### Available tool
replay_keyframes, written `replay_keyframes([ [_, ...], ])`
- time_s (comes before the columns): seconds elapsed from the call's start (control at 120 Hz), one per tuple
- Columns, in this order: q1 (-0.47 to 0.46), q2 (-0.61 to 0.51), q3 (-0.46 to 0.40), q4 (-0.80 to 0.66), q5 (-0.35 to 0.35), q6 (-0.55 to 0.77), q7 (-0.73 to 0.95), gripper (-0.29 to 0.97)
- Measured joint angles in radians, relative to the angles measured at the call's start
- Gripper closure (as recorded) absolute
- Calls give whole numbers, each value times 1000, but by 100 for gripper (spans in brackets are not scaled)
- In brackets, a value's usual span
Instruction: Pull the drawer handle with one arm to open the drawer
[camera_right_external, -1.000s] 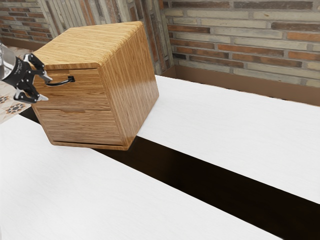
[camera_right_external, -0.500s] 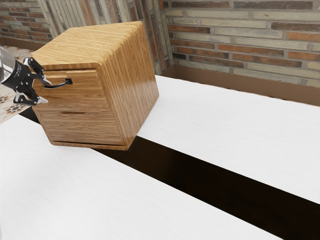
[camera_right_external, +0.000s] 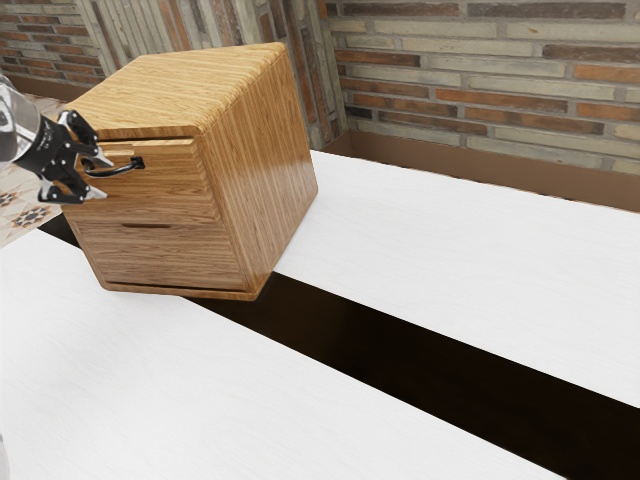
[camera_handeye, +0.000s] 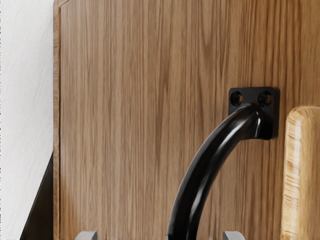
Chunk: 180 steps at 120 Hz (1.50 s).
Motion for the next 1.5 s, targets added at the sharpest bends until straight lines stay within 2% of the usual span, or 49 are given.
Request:
replay_keyframes([
  [0.392,-1,-14,7,-8,0,-17,4,42],
  [0.8,-9,-19,40,-10,0,-46,6,52],
  [1.15,-46,-32,64,-28,-2,-55,7,53],
  [1.5,-109,-53,130,-76,-2,-58,6,53],
])
